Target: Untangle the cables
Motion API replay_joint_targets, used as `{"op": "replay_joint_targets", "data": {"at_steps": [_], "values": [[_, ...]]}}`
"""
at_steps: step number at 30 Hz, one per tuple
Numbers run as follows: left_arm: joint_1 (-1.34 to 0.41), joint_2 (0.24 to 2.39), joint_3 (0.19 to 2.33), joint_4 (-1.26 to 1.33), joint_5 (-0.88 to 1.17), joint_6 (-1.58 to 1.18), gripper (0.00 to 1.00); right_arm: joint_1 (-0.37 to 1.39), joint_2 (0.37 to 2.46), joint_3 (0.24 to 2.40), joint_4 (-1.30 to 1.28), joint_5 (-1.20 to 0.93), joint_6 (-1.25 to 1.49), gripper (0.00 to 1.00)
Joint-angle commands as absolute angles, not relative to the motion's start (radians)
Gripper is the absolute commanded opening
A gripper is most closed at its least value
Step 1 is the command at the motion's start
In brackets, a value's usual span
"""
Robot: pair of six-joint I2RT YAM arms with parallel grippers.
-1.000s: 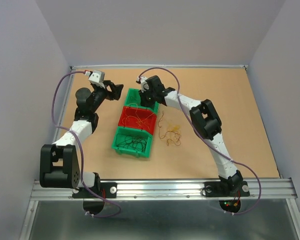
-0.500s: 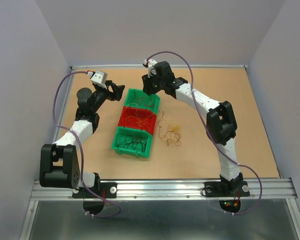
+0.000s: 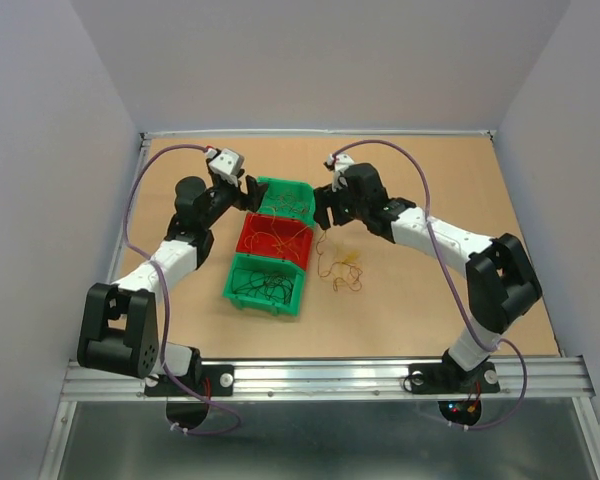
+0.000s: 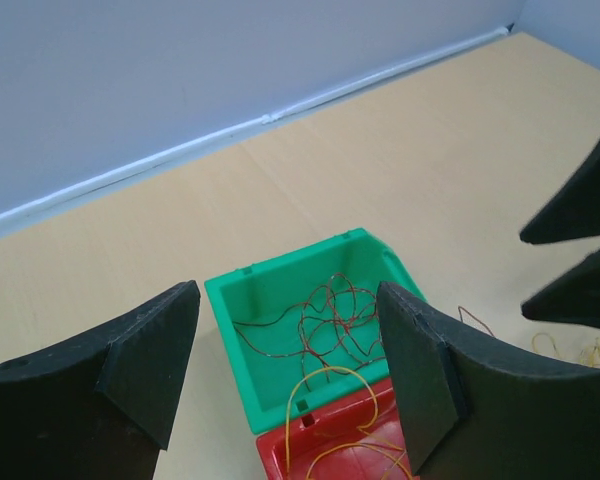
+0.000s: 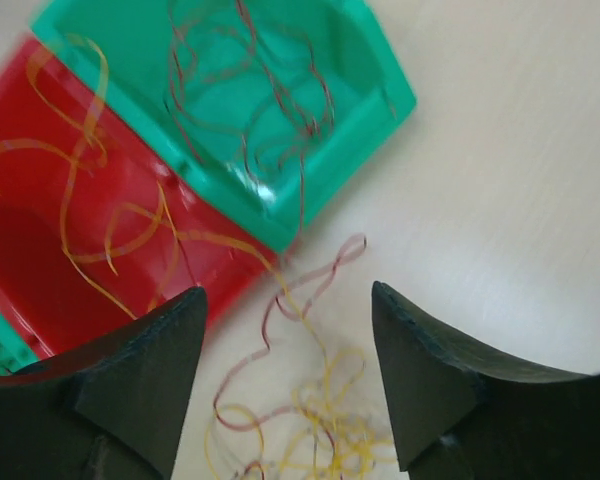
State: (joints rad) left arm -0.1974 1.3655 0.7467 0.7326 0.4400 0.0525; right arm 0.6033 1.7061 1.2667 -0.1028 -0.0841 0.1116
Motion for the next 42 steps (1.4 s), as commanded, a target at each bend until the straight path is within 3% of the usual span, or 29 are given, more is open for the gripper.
{"op": "replay_joint_targets", "data": {"at_steps": [1,7,25,26,27,28,29,40,41,42], "values": [[-0.253,1.370,0.801,0.689,0.410,0.149,0.83,0.606,1.608,1.105,-0.009,-0.075,0.166,0.70],[-0.291,1.377,0.798,0.683,0.373,0.186,0.83,0.604,1.577,0.931,0.089,-0.113,0.161,0.64],[-0.293,1.382,0.804,0.672,0.382,0.195,0.83,0.646,1.693,0.922,0.032,0.075,0.176,0.65],[-0.293,1.382,0.802,0.672,0.383,0.193,0.83,0.650,1.698,0.926,0.023,0.093,0.176,0.56],[-0.293,1.381,0.802,0.672,0.383,0.195,0.83,0.655,1.703,0.930,0.011,0.097,0.176,0.23],[-0.295,1.382,0.802,0.672,0.383,0.195,0.83,0.655,1.703,0.930,0.011,0.098,0.176,0.23],[-0.295,1.381,0.802,0.672,0.387,0.195,0.83,0.655,1.691,0.933,0.009,0.101,0.179,0.01],[-0.302,1.341,0.776,0.672,0.554,0.224,0.83,0.661,1.255,0.925,0.008,-0.023,0.190,0.01],[-0.307,1.332,0.767,0.681,0.611,0.236,0.83,0.661,1.215,0.899,0.008,-0.031,0.201,0.22],[-0.307,1.330,0.764,0.681,0.612,0.239,0.83,0.661,1.221,0.891,0.008,-0.031,0.201,0.23]]}}
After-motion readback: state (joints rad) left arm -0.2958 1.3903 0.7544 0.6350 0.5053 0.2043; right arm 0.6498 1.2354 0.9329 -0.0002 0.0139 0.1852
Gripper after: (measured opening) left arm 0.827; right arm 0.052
